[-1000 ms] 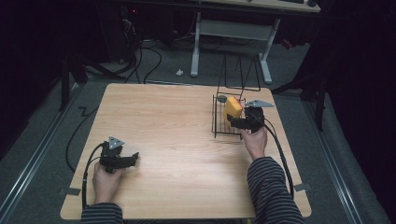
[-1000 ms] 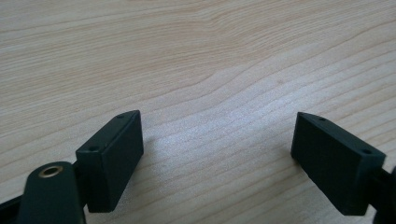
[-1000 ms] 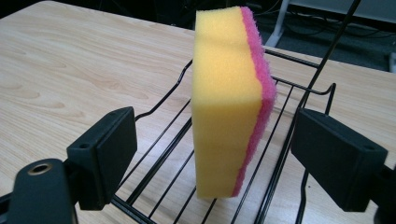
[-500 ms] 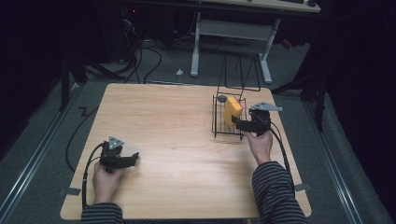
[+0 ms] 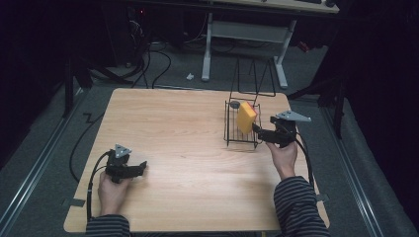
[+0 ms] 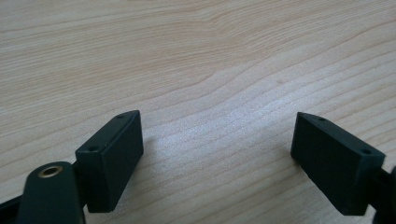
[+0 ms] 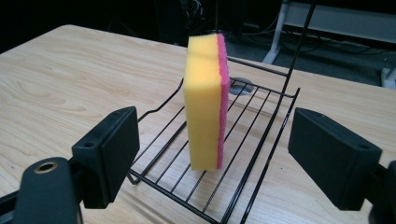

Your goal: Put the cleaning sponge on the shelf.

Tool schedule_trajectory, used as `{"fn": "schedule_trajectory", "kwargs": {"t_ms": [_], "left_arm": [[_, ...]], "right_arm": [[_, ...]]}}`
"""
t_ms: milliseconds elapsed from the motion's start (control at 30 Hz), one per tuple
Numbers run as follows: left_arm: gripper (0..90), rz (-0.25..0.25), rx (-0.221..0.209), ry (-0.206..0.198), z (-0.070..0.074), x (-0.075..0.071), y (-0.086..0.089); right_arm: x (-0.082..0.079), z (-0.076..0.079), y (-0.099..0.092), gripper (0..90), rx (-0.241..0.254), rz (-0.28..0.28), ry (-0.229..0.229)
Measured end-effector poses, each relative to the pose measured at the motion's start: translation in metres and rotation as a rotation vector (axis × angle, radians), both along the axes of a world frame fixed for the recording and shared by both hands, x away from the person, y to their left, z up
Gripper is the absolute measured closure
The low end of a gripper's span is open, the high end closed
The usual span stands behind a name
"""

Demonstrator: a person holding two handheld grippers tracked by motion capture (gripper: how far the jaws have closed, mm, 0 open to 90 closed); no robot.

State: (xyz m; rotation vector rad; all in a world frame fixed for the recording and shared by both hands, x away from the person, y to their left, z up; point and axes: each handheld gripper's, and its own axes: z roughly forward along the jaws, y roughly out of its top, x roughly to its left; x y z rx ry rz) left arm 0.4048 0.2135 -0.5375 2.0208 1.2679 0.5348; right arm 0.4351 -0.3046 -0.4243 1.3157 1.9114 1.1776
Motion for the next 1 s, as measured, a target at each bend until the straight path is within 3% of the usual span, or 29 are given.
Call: {"fn": "schedule_trajectory", "kwargs": {"t_ms": [367, 467, 867, 1000], "left_arm": [[17.4, 0.0, 0.0, 0.0, 0.0, 0.0, 0.0], [17.4, 0.0, 0.0, 0.0, 0.0, 0.0, 0.0], [17.4, 0.0, 0.0, 0.0, 0.0, 0.0, 0.0], [17.4, 0.0, 0.0, 0.0, 0.0, 0.0, 0.0]], "right_arm": [[-0.015, 0.01, -0.006, 21.7, -0.007, -0.009, -0.022], [-0.021, 0.012, -0.011, 23.8, 0.018, -0.018, -0.042], [-0.039, 0.022, -0.023, 24.5, 0.013, -0.035, -0.069], [-0.045, 0.022, -0.026, 26.4, 0.033, -0.037, -0.075]]}}
